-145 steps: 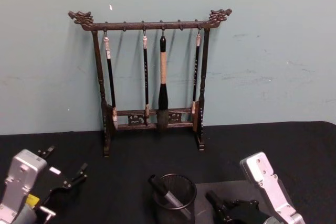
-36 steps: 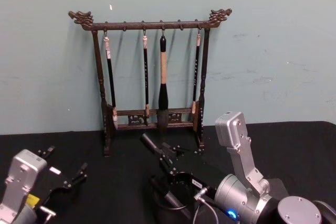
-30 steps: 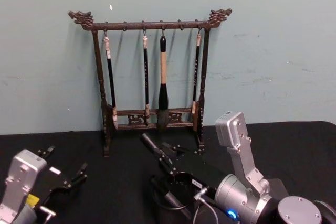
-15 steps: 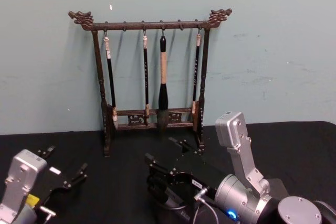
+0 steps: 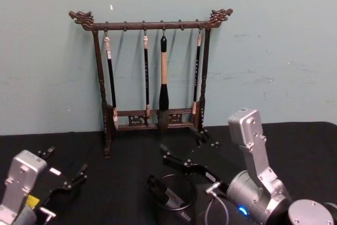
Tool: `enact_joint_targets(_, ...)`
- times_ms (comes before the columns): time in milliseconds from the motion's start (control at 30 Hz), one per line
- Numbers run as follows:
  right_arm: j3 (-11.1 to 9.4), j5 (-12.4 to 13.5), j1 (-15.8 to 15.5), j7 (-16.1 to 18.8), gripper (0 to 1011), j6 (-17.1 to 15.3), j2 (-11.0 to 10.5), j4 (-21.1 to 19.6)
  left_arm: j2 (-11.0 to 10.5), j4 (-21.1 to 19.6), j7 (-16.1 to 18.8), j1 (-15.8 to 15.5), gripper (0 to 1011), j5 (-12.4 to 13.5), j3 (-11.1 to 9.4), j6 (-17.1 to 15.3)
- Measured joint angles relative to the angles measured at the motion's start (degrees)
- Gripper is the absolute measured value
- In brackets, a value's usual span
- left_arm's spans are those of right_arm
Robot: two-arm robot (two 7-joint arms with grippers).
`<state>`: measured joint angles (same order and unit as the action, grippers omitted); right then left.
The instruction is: Pick up the water-based marker from the table and place it into the pen holder.
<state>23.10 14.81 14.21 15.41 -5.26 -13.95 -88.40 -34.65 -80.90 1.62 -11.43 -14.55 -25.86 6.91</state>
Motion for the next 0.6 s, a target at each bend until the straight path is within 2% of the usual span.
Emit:
enact_joint_targets(100,-0.25,-0.45,-0.2,-0.57,1003,0.0,-0.06,-0.25,0.0,0.0,0.0,0.0,1001,0.0,0.0,0.0)
enact_joint_targets(133,-1.77,-2.08,-1.19,-2.6,1003,-0.56,-0.6,-1.4,0.0,0.0,0.0,0.0,1001,0.0,0.0,0.0)
enact_joint_targets(167,-2.41,-2.47,-1.52,-3.1,1003,-0.88,-0.83,-1.67,0.0,0.0,0.0,0.0,1001,0.0,0.0,0.0)
enact_joint_targets(267,-3.16,-2.88,-1.86,-3.64,1003,-1.32,-1.1,-1.91,0.0,0.0,0.0,0.0,1001,0.0,0.0,0.0)
enact_joint_targets(533,-7.4,-4.2,-4.22,-5.83,1002,-4.91,-2.25,-1.57,0.0,0.0,0.0,0.0,1001,0.0,0.0,0.0)
enact_joint_targets(600,-7.59,-4.35,-4.4,-5.92,1002,-5.1,-2.33,-1.41,0.0,0.0,0.0,0.0,1001,0.0,0.0,0.0)
